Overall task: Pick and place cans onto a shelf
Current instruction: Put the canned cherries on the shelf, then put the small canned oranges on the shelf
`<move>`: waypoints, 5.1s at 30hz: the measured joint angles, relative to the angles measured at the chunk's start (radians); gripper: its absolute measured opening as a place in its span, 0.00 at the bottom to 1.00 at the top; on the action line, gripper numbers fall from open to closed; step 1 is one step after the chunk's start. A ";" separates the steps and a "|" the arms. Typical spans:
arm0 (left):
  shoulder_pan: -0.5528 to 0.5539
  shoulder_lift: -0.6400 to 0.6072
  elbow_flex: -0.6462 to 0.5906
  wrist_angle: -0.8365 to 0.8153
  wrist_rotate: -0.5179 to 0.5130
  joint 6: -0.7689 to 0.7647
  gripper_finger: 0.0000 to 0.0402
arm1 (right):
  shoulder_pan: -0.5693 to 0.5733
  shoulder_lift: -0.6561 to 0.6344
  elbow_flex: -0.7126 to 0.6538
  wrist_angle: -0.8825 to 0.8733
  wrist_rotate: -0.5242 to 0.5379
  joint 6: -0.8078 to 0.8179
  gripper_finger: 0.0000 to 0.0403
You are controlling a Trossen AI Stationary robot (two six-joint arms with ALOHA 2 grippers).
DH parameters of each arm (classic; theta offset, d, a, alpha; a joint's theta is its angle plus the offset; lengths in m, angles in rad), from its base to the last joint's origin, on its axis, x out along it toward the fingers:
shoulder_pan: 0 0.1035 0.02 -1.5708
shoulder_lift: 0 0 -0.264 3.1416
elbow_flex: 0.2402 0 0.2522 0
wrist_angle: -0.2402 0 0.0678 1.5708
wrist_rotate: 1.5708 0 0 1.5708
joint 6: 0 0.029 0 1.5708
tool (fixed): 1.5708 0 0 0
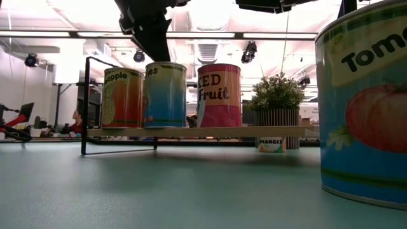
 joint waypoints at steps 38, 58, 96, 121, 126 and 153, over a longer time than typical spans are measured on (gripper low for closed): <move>-0.172 -0.516 -0.376 0.539 -0.068 0.653 0.00 | 0.007 0.000 0.017 0.025 -0.002 0.086 0.85; -0.172 -0.908 -0.767 0.897 -0.063 0.871 0.00 | 0.011 0.274 0.576 -0.748 0.035 0.791 0.85; -0.173 -0.938 -0.684 0.838 -0.062 0.910 0.00 | -0.277 0.560 0.711 -1.582 -0.002 1.387 0.88; -0.173 -0.938 -0.684 0.838 -0.062 0.910 0.00 | -0.340 0.506 0.370 -1.145 -0.048 1.298 0.88; -0.173 -0.938 -0.684 0.837 -0.062 0.910 0.00 | -0.345 0.505 0.343 -1.126 -0.029 1.297 0.88; -0.172 -0.938 -0.684 0.837 -0.062 0.910 0.00 | -0.348 0.504 0.288 -1.011 -0.060 1.293 0.72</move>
